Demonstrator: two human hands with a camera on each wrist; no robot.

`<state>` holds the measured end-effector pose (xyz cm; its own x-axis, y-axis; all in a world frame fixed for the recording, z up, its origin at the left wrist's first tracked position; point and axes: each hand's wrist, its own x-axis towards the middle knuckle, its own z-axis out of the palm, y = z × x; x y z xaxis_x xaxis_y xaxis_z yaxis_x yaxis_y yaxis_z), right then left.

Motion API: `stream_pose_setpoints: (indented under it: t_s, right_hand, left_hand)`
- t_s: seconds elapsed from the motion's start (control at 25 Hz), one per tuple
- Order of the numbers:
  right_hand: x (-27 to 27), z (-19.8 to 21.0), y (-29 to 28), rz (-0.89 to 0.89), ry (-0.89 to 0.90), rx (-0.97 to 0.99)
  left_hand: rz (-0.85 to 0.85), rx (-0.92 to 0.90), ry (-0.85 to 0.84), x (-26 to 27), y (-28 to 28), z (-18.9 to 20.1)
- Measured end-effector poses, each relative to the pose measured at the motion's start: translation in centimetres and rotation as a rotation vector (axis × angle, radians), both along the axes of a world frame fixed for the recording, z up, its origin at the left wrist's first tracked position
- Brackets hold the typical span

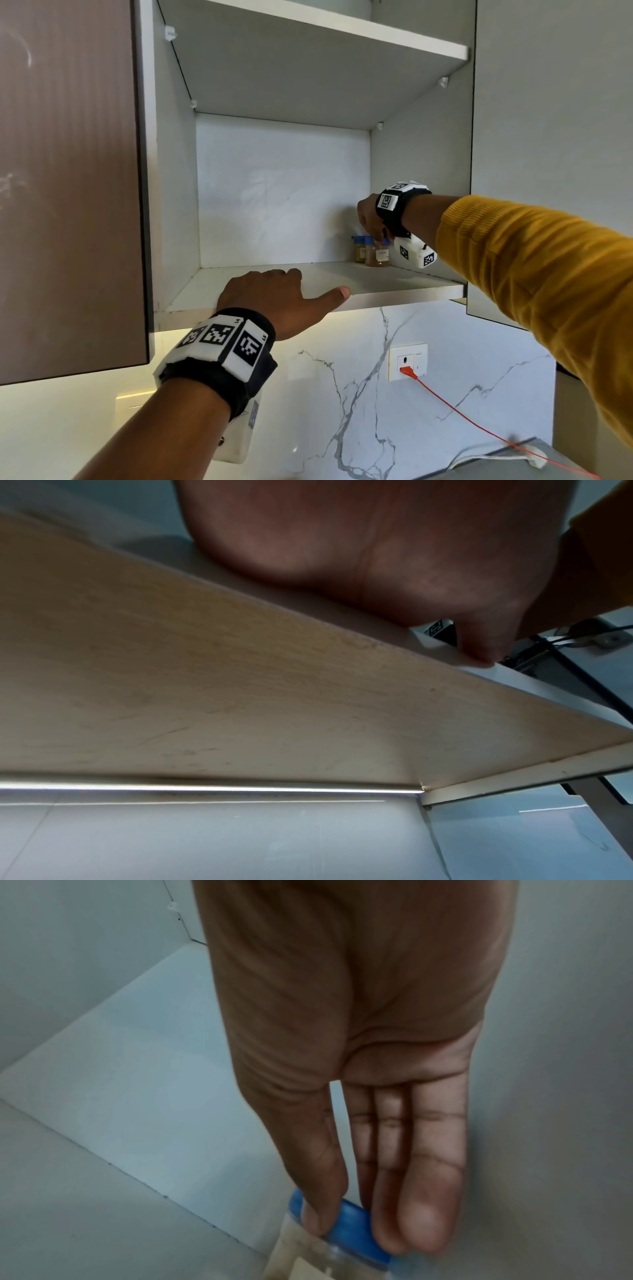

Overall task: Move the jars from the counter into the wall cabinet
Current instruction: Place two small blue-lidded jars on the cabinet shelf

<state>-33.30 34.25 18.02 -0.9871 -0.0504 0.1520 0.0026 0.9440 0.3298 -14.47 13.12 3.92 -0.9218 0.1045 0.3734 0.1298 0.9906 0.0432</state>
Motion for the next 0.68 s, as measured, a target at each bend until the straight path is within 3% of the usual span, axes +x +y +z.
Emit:
stream_pose_setpoints:
  t_s: [0.24, 0.48, 0.68]
  right_hand:
    - [5.1, 0.3, -1.4, 0.076, 0.073, -0.021]
    - [14.3, 1.0, -2.9, 0.363, 0.249, -0.15]
    - [22.4, -3.0, -2.0, 0.615, 0.434, -0.341]
  left_hand:
    - [0.0, 0.02, -0.012, -0.2, 0.0, 0.1]
    - [0.029, 0.03, 0.049, 1.0, 0.6, 0.2]
    - [-0.014, 0.132, 0.141, 2.5, 0.8, -0.1]
